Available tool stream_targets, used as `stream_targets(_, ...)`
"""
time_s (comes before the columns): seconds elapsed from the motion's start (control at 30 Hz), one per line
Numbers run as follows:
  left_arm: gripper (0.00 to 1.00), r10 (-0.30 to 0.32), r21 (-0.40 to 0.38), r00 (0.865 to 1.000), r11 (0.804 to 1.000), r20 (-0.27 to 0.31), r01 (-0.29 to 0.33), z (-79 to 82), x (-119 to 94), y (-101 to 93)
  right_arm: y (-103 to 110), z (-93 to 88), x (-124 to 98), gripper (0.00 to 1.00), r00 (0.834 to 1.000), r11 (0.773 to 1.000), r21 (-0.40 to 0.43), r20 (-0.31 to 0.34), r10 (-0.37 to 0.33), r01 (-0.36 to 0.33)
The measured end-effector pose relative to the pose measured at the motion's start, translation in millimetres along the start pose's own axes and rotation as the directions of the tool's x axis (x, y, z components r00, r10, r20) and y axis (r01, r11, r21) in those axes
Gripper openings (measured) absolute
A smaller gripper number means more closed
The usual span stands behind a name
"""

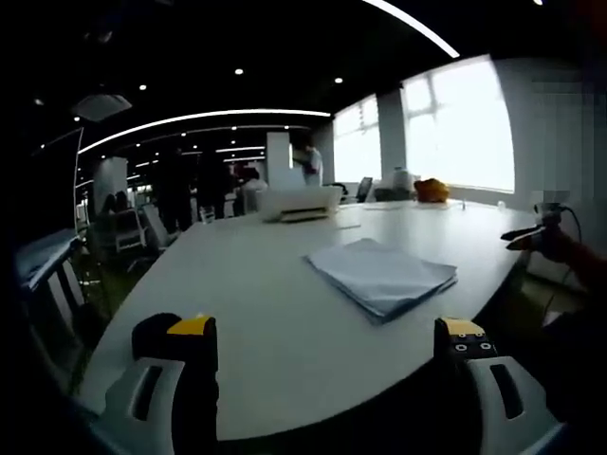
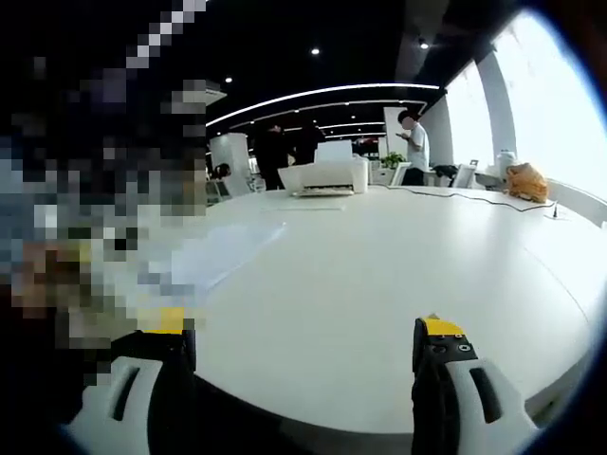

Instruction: Organize the stack of printing papers by aligning and flattening the scattered papers on the table

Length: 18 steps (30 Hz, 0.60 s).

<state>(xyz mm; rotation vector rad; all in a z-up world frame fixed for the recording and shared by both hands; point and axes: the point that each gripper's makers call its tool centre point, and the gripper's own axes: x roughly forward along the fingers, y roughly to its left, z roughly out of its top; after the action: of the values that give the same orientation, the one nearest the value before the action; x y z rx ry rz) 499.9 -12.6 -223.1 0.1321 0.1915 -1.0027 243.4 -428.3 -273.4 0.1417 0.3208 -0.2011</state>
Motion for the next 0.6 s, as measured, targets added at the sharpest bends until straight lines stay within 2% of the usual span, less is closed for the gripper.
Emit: stream_targets(0.6,0.97,-0.023,-0.006,1.0,1.0,-0.004,0.023,-1.3,3.7,-9.3,3.3,0.1,1.7,0.9,1.0,1.0,-0.007,-0.005,0.006,-0.006)
